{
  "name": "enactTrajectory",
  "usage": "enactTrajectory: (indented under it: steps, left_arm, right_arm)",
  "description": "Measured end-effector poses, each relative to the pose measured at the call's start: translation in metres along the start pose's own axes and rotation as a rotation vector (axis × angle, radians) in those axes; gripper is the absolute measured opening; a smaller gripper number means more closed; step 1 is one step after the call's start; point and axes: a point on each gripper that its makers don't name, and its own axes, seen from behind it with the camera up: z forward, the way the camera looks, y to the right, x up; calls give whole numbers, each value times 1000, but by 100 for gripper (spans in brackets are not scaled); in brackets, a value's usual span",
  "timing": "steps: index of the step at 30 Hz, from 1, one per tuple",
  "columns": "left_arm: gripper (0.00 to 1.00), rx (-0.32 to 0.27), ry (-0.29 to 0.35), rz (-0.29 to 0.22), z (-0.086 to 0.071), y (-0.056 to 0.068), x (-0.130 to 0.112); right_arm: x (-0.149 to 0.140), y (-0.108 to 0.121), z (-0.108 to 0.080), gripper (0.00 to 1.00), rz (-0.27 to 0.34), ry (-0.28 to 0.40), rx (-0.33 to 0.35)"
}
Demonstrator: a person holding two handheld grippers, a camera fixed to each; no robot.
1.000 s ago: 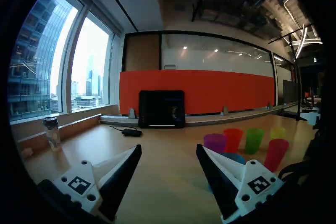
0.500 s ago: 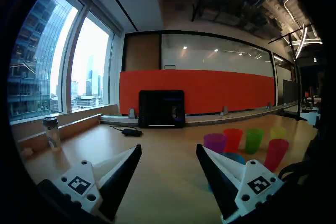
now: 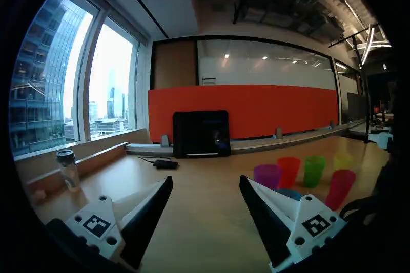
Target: Pour water
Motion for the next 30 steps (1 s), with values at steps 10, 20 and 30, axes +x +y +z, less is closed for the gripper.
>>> enactTrajectory:
  steps: [10, 20, 30]
  left_arm:
    - [96, -27, 8, -19, 13, -6, 48]
    - [96, -47, 19, -40, 32, -16, 116]
    - [97, -80, 27, -76, 45, -21, 176]
  right_arm:
    - [52, 3, 13, 99, -13, -33, 13]
    - [117, 3, 24, 99, 0, -29, 46]
    - [180, 0, 32, 99, 0, -13, 82]
